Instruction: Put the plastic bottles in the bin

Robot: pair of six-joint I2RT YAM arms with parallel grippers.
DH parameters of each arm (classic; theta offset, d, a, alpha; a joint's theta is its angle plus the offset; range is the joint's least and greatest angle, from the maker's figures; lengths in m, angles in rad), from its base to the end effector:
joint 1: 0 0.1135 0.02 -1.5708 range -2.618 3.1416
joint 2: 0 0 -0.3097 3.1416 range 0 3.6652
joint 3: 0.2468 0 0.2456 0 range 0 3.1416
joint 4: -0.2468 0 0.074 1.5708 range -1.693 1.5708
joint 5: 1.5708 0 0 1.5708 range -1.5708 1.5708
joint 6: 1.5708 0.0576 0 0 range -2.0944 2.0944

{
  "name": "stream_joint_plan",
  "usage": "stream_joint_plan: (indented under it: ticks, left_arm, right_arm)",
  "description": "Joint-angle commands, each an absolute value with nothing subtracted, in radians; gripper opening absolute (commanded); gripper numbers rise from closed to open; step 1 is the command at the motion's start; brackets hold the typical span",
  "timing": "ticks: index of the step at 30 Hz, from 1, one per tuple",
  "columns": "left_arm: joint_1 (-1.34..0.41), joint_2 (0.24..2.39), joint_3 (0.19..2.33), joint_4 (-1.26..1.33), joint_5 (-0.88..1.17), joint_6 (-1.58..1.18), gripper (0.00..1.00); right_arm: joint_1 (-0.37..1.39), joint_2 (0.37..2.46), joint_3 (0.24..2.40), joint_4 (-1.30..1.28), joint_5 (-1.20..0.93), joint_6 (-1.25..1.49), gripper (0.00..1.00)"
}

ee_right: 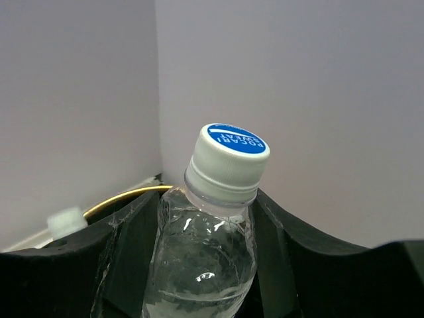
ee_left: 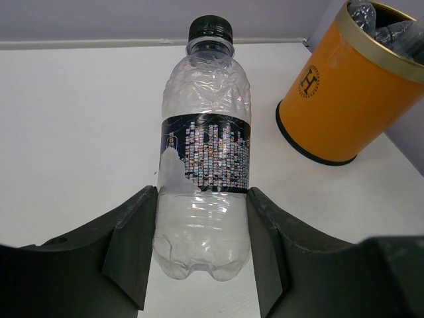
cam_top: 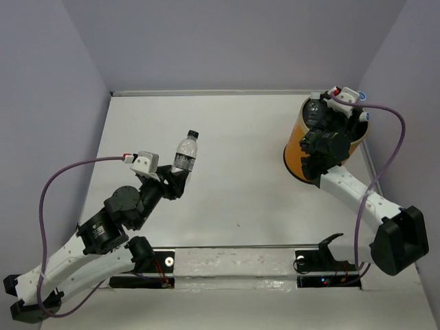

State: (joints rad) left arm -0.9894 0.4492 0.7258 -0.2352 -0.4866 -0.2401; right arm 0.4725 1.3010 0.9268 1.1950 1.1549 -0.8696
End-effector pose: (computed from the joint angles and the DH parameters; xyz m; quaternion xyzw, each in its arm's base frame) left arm 0.0656 -0.0509 0.3759 0.0841 0.6889 -0.2677 0.6683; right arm 0.2442 0.0657 0.4520 0.2070 0.5562 -0.3498 0.7249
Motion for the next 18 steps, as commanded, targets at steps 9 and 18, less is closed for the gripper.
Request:
stream_joint_plan:
  ticks: [9,18]
  left_arm:
    - [-0.983,0.587,0.831,-0.111,-0.364,-0.207,0.33]
    - [-0.983,0.851,1.026,-0.008,-0.189,-0.218,0.33]
  right_arm:
    - [0.468,1.114,1.050,0.409,1.074,-0.129,0.95]
    - [0.468,0.942,1.306,-0.270,0.567,0.305,0.43]
